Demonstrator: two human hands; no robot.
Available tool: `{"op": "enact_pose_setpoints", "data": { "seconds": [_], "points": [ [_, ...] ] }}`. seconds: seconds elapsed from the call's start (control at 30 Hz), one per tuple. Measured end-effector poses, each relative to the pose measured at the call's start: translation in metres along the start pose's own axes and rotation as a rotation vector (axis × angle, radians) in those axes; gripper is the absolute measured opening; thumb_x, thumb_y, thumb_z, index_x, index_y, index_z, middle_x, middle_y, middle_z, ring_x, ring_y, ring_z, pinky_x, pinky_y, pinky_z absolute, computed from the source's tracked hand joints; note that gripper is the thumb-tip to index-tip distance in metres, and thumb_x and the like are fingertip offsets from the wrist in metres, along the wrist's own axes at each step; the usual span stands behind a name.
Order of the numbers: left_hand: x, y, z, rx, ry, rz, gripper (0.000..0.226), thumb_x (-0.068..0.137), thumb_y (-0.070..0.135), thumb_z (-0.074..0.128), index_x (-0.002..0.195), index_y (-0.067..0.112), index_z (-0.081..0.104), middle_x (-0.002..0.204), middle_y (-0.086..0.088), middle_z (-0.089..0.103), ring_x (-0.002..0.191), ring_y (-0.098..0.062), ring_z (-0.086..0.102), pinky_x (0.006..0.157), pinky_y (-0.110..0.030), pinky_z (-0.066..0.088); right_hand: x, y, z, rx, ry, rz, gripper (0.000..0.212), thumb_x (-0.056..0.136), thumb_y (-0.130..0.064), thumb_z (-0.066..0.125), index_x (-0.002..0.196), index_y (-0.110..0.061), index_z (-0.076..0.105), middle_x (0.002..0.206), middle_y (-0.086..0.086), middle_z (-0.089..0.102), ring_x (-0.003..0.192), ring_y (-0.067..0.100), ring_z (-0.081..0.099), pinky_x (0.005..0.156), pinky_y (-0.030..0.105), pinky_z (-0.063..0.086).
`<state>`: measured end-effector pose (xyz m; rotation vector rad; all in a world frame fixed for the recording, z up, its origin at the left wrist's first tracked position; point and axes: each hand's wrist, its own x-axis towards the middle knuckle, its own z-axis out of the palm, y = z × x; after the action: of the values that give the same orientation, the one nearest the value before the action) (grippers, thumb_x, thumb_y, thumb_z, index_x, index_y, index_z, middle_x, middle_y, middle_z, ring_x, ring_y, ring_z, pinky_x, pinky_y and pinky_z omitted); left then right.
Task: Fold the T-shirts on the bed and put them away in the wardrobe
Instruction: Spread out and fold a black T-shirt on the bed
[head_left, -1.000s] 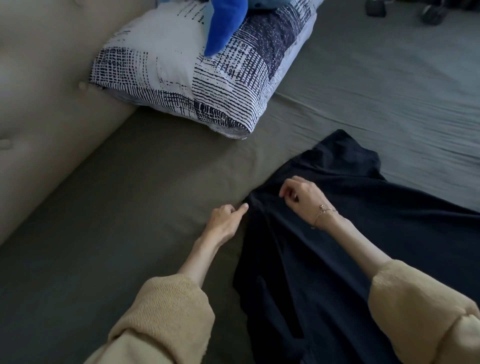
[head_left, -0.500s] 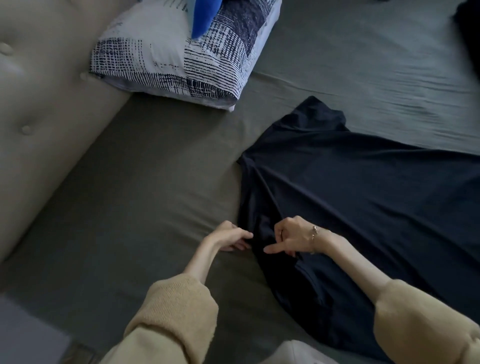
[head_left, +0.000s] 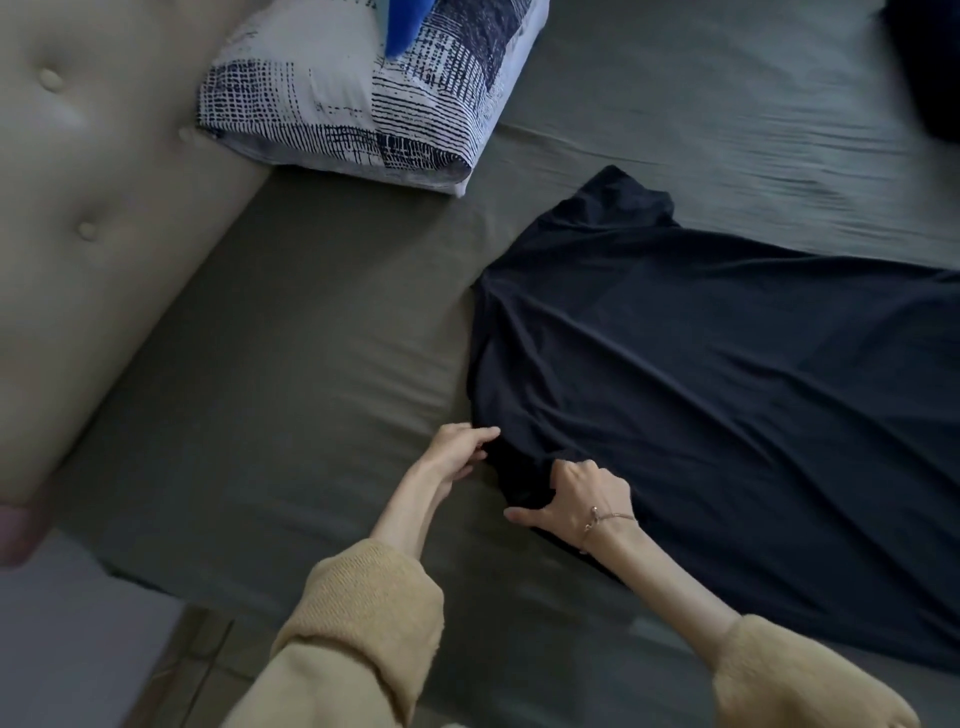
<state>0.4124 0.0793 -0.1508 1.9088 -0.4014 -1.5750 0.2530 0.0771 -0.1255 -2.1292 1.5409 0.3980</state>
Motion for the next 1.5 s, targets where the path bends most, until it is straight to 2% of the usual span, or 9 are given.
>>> {"op": "enact_pose_setpoints", "data": {
  "seconds": [0.17, 0.33, 0.53, 0.63, 0.77, 0.9, 1.0, 1.27, 1.5],
  "points": [
    [-0.01, -0.002, 0.001, -0.025, 0.013, 0.207, 0.016, 0.09, 0.017, 0.062, 0.105, 0.013, 0.065, 0.103, 0.0, 0.067, 0.095, -0.013, 0.06, 0.074, -0.02, 0.045, -0.002, -0.005, 0.018, 0.004, 0.061, -0.06, 0.023, 0.089, -0.026, 0.051, 0.109, -0.017, 0.06, 0.118, -0.001, 0.058, 0.114, 0.02, 0.052, 0.085, 0.031, 0.041],
    [-0.014, -0.006, -0.005, 0.07, 0.002, 0.295, 0.027, 0.093, 0.02, 0.058, 0.117, 0.007, 0.061, 0.12, -0.008, 0.065, 0.112, -0.019, 0.059, 0.104, -0.036, 0.042, -0.016, -0.018, 0.019, 0.099, 0.021, 0.037, 0.059, 0.077, -0.06, 0.061, 0.113, -0.014, 0.052, 0.115, 0.001, 0.059, 0.112, 0.023, 0.054, 0.082, 0.033, 0.041],
    [-0.01, -0.015, -0.011, 0.25, -0.007, 0.145, 0.047, 0.085, 0.026, 0.067, 0.121, -0.002, 0.057, 0.124, -0.011, 0.062, 0.113, -0.021, 0.058, 0.097, -0.03, 0.044, -0.021, -0.027, 0.035, -0.041, 0.055, -0.09, 0.029, 0.091, -0.03, 0.053, 0.115, -0.013, 0.055, 0.119, 0.004, 0.058, 0.116, 0.023, 0.05, 0.096, 0.037, 0.034],
    [-0.01, -0.016, -0.018, 0.246, 0.023, 0.09, 0.063, 0.089, 0.032, 0.062, 0.138, -0.002, 0.041, 0.139, -0.014, 0.05, 0.125, -0.027, 0.05, 0.103, -0.038, 0.04, -0.019, -0.026, 0.03, 0.234, -0.183, -0.109, 0.033, 0.087, -0.029, 0.059, 0.113, -0.007, 0.056, 0.118, 0.011, 0.059, 0.109, 0.029, 0.056, 0.087, 0.034, 0.045],
    [-0.021, -0.022, -0.02, 0.277, 0.02, 0.011, 0.06, 0.09, 0.03, 0.062, 0.138, 0.004, 0.037, 0.136, -0.008, 0.051, 0.121, -0.025, 0.052, 0.097, -0.04, 0.046, -0.022, -0.022, 0.019, 0.118, -0.521, -0.273, 0.039, 0.08, -0.034, 0.068, 0.111, -0.011, 0.064, 0.112, 0.009, 0.065, 0.102, 0.025, 0.061, 0.083, 0.03, 0.05],
    [-0.023, -0.042, -0.021, 0.414, 0.08, -0.067, 0.062, 0.087, 0.03, 0.067, 0.135, 0.004, 0.039, 0.129, -0.01, 0.054, 0.104, -0.022, 0.059, 0.085, -0.034, 0.05, -0.018, -0.006, 0.008, 0.131, -0.191, -0.183, 0.02, 0.077, -0.031, 0.065, 0.096, -0.027, 0.068, 0.107, -0.001, 0.066, 0.1, 0.019, 0.061, 0.082, 0.028, 0.049],
    [-0.028, -0.05, -0.018, 0.465, 0.095, -0.099, 0.052, 0.089, 0.026, 0.065, 0.129, 0.002, 0.044, 0.122, -0.01, 0.058, 0.092, -0.02, 0.059, 0.082, -0.033, 0.05, -0.012, 0.01, 0.006, -0.018, 0.03, -0.168, 0.042, 0.075, -0.032, 0.069, 0.112, -0.023, 0.051, 0.122, -0.001, 0.045, 0.119, 0.021, 0.041, 0.093, 0.037, 0.036],
    [-0.045, -0.063, -0.019, 0.282, 0.084, -0.12, 0.026, 0.093, 0.022, 0.06, 0.11, 0.007, 0.046, 0.084, -0.004, 0.056, 0.07, -0.012, 0.055, 0.063, -0.026, 0.049, -0.028, 0.023, 0.012, -0.172, -0.317, -0.325, 0.041, 0.082, -0.025, 0.061, 0.122, -0.024, 0.055, 0.115, 0.002, 0.063, 0.107, 0.022, 0.057, 0.091, 0.029, 0.033],
    [-0.066, -0.078, -0.016, 0.387, -0.054, -0.186, 0.027, 0.087, 0.02, 0.067, 0.107, 0.009, 0.054, 0.104, -0.005, 0.063, 0.093, -0.017, 0.06, 0.083, -0.034, 0.051, -0.045, 0.018, 0.032, -0.181, -0.833, -0.372, 0.029, 0.082, -0.017, 0.064, 0.111, -0.017, 0.065, 0.091, 0.004, 0.067, 0.07, 0.011, 0.057, 0.064, 0.019, 0.044]
  ]
}}
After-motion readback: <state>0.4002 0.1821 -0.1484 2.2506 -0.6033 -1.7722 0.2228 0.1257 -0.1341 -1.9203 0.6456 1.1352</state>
